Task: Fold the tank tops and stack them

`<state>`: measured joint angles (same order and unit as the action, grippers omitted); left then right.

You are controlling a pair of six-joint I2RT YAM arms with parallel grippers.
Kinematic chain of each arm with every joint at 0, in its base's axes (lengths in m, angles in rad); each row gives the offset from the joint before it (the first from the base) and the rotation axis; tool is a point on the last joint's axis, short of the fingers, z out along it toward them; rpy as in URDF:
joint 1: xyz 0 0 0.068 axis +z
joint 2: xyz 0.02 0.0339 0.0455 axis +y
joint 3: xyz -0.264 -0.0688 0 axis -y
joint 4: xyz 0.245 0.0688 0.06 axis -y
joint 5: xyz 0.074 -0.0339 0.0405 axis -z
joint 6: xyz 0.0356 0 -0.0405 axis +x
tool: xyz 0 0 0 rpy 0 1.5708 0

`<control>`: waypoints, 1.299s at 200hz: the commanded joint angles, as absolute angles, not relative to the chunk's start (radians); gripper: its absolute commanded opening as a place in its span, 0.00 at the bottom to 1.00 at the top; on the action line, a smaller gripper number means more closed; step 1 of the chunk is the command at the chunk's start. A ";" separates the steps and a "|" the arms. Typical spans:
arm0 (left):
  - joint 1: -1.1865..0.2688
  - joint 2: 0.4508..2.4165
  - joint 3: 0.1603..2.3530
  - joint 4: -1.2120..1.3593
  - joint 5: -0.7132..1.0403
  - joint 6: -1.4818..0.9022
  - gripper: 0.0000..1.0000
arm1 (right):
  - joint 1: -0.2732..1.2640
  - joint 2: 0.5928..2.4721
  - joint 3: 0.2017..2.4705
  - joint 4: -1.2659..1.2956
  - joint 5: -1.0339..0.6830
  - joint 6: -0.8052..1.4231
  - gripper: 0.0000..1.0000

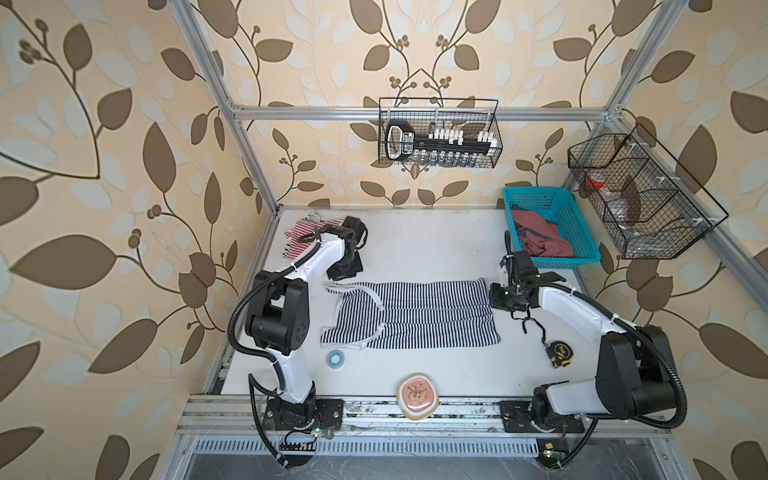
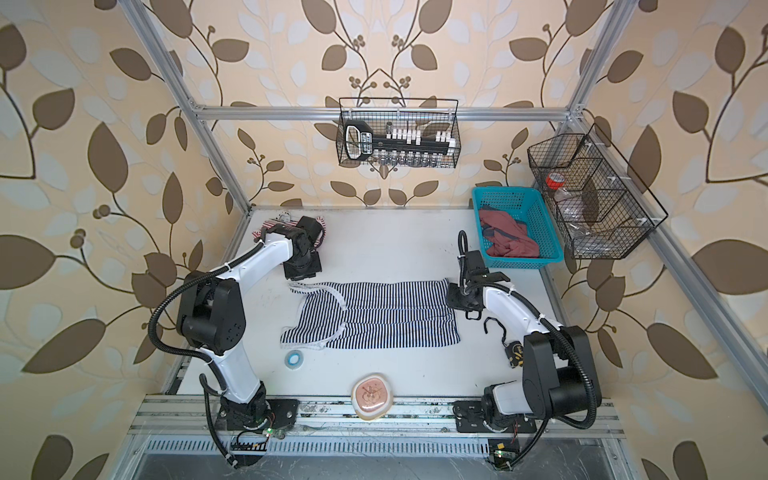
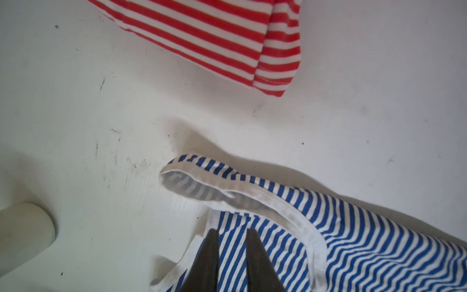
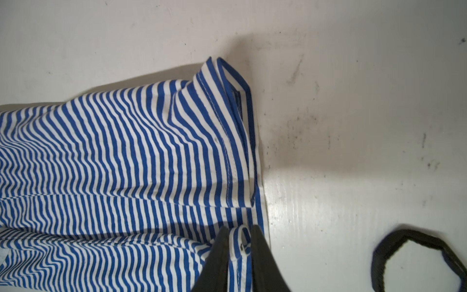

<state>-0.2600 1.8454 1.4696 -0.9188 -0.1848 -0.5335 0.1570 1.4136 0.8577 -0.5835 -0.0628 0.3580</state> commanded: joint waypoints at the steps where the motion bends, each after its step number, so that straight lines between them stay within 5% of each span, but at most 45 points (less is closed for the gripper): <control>1: -0.250 1.926 1.518 -0.918 -0.171 -0.519 0.21 | 0.165 1.384 0.880 -0.606 -0.063 0.350 0.18; 68: -0.249 2.030 1.546 -0.911 -0.173 -0.491 0.19 | 0.166 1.379 0.870 -0.606 -0.061 0.351 0.18; 260: -0.249 1.829 1.331 -0.899 -0.240 -0.520 0.19 | 0.190 1.401 0.861 -0.591 -0.064 0.354 0.18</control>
